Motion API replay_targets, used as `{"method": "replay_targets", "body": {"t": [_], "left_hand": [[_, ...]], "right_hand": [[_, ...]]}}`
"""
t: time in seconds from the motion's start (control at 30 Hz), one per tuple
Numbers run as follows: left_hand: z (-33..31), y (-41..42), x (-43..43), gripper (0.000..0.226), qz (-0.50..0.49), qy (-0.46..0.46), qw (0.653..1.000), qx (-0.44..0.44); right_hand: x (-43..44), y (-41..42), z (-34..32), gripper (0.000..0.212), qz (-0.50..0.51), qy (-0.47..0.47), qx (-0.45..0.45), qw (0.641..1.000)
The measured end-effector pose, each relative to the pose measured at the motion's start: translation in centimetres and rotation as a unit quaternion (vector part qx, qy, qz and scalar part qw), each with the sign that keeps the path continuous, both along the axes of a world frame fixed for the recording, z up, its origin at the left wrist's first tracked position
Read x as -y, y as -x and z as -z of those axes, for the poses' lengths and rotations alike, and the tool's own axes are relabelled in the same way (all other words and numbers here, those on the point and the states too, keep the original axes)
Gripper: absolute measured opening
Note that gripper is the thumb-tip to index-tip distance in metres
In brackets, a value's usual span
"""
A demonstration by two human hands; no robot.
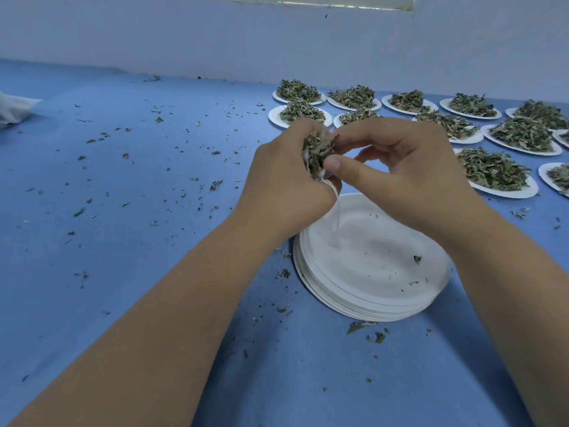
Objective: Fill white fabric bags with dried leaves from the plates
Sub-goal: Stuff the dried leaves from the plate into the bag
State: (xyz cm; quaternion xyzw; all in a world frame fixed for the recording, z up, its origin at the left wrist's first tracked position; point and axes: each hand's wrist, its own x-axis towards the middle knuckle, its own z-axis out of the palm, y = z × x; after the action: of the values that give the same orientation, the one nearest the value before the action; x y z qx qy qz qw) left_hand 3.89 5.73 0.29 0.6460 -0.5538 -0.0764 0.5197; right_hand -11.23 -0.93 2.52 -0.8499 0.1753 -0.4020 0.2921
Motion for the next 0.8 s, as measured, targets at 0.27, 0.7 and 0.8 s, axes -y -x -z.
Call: {"method": "replay_targets", "body": {"t": [0.27, 0.7, 0.8], "left_hand": [[0.3, 0.6, -0.4, 0.075, 0.042, 0.011, 0.998, 0.052], [0.0, 0.3, -0.2, 0.087, 0.126, 0.046, 0.991, 0.024], [-0.1, -0.5, -0.5, 0.093, 0.122, 0.013, 0.992, 0.039]], "right_hand": [[0.0, -0.1, 0.1, 0.03, 0.034, -0.118, 0.013, 0.992], [2.2, -0.3, -0.8, 0.035, -0.027, -0.339, -0.021, 0.94], [2.4, -0.2, -0.5, 0.029, 0.05, -0.298, 0.058, 0.951]]}}
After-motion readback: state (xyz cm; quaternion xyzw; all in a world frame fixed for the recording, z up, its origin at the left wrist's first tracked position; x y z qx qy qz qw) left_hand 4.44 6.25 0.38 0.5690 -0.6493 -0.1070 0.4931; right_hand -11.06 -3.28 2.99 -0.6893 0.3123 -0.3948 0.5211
